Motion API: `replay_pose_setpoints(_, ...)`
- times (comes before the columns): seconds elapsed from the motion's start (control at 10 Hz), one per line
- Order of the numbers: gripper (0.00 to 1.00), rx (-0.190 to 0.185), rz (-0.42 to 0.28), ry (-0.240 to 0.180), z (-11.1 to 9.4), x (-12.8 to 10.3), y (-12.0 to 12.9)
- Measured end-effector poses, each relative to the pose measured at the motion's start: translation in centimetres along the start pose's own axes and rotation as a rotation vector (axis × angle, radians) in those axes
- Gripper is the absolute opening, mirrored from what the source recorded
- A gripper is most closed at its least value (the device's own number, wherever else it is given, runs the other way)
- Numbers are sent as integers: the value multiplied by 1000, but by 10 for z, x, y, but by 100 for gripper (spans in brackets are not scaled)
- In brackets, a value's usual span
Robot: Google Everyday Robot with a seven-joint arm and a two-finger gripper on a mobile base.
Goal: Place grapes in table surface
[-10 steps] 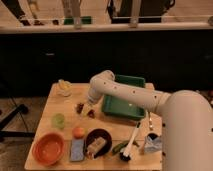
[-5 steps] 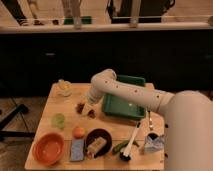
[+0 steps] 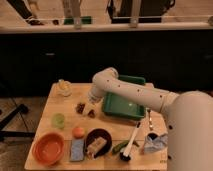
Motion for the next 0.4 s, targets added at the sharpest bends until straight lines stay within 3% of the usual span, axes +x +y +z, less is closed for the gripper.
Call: replay_pose_setpoints(0.4,80,16,-1,-7,-10,2,-1)
